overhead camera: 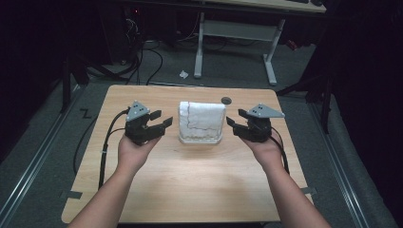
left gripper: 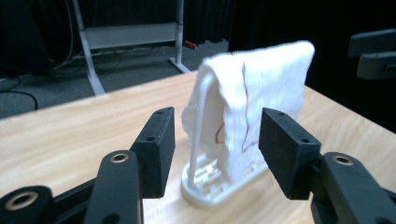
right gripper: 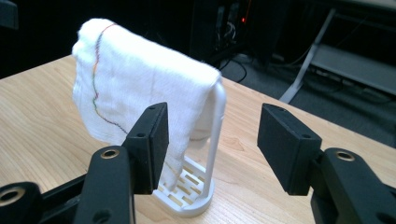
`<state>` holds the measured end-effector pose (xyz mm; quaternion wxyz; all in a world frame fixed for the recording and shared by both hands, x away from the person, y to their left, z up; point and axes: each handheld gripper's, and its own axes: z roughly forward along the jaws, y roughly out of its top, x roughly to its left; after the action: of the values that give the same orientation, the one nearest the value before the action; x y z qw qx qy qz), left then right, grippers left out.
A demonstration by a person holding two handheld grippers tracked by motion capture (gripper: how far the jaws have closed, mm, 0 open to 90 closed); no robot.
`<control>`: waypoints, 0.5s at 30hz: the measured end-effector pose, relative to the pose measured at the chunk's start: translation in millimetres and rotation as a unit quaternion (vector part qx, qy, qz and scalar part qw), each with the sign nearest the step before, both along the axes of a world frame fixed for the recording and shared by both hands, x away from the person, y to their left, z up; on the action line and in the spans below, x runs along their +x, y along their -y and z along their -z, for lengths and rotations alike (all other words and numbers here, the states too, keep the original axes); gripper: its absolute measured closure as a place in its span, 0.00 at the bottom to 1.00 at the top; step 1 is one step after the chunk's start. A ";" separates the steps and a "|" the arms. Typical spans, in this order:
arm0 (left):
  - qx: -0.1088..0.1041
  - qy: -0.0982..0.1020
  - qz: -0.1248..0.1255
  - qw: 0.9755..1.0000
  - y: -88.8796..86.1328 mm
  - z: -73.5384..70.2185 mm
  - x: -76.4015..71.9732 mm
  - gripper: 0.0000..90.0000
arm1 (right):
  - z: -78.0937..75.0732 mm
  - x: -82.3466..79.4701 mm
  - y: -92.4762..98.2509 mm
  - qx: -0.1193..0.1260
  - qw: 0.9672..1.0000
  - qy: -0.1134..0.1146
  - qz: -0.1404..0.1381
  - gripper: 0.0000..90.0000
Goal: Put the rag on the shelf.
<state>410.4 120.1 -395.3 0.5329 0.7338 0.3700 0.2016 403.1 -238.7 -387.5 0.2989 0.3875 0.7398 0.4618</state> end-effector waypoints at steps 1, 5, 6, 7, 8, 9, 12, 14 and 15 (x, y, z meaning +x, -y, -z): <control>0.002 -0.002 0.001 1.000 -1.0 2.6 -2.2 0.51 | 2.4 -3.2 -0.1 0.000 1.000 0.001 -0.001 0.48; 0.013 -0.017 0.008 1.000 -3.8 21.1 -11.8 0.51 | 14.5 -14.5 -1.5 -0.007 1.000 -0.009 -0.010 0.48; 0.014 -0.022 0.009 1.000 -4.3 26.0 -13.8 0.51 | 18.3 -17.1 -1.7 -0.008 1.000 -0.013 -0.012 0.48; 0.014 -0.026 0.011 0.999 -4.9 30.9 -15.8 0.51 | 22.4 -19.9 -2.1 -0.008 1.000 -0.016 -0.013 0.47; 0.015 -0.031 0.013 0.999 -5.2 36.1 -17.8 0.51 | 26.1 -22.2 -2.5 -0.012 1.000 -0.023 -0.014 0.47; 0.018 -0.034 0.014 0.999 -5.6 41.5 -20.1 0.51 | 30.7 -24.8 -2.3 -0.011 1.000 -0.021 -0.016 0.48; 0.018 -0.051 0.018 0.998 -6.4 58.7 -25.7 0.51 | 44.6 -31.9 -1.7 -0.011 0.999 -0.033 -0.017 0.48; 0.021 -0.062 0.020 0.998 -6.9 69.7 -29.3 0.51 | 54.8 -36.4 -1.2 -0.009 0.999 -0.043 -0.019 0.47; 0.023 -0.068 0.021 0.997 -6.9 75.1 -31.3 0.51 | 59.7 -38.5 -1.1 -0.012 0.999 -0.047 -0.019 0.47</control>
<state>379.1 127.0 -470.4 0.4938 0.7655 0.3848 0.1483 364.6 -237.6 -447.2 0.2594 0.3909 0.7661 0.4394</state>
